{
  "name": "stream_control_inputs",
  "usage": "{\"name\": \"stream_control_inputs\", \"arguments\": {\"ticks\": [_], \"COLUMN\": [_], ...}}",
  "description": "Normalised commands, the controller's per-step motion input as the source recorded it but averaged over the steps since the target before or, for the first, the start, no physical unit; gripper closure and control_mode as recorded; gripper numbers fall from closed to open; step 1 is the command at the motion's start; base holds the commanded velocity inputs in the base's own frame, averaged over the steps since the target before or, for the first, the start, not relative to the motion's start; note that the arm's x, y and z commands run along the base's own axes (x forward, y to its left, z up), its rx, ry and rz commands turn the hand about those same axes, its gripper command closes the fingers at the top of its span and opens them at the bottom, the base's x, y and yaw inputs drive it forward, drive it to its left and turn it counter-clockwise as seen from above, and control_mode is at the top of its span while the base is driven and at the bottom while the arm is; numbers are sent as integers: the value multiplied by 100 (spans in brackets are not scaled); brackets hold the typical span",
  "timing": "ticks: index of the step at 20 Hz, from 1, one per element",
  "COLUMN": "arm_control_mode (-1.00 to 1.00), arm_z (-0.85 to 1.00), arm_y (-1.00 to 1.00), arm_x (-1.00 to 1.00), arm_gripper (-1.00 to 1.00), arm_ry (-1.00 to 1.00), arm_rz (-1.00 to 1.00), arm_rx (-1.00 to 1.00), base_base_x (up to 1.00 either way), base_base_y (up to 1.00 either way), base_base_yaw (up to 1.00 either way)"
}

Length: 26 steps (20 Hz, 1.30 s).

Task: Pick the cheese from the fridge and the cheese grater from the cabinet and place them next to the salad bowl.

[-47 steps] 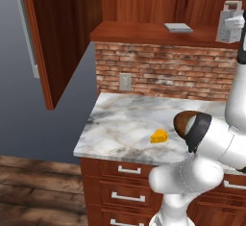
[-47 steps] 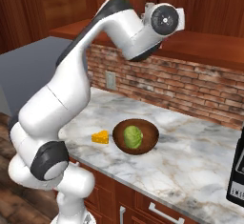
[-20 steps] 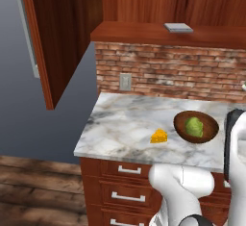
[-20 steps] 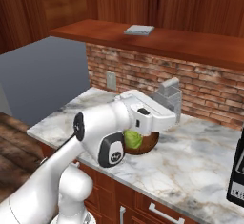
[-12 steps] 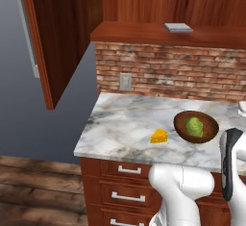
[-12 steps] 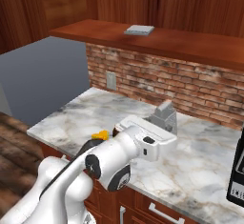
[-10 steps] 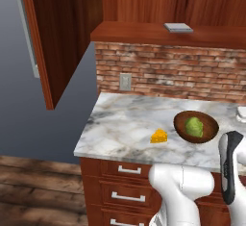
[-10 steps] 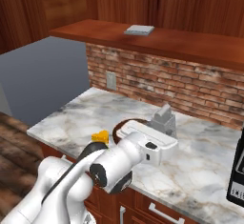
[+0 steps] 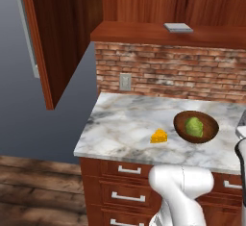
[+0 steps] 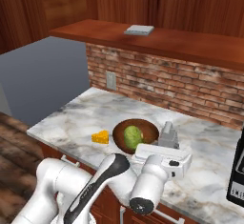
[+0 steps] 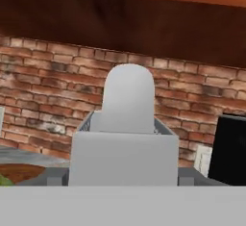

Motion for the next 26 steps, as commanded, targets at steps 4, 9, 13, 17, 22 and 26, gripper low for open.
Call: {"name": "stream_control_inputs", "arguments": {"ticks": [4, 9, 13, 17, 22, 26], "arm_control_mode": [-100, -100, -100, -100, -100, -100], "arm_z": [-60, -27, -25, -44, -52, -32], "arm_y": [-45, -8, 0, 0, 0, -7], "arm_x": [35, 25, 23, 28, 32, 40], "arm_gripper": [100, 100, 100, 100, 100, 100], "arm_ry": [3, 0, 0, 0, 0, 0], "arm_rz": [28, 29, 26, 25, 25, 23], "arm_rx": [-1, 1, 4, 0, 0, 5], "base_base_x": [0, 0, 0, 0, 0, 0], "base_base_y": [0, 0, 0, 0, 0, 0], "base_base_yaw": [0, 0, 0, 0, 0, 0]}}
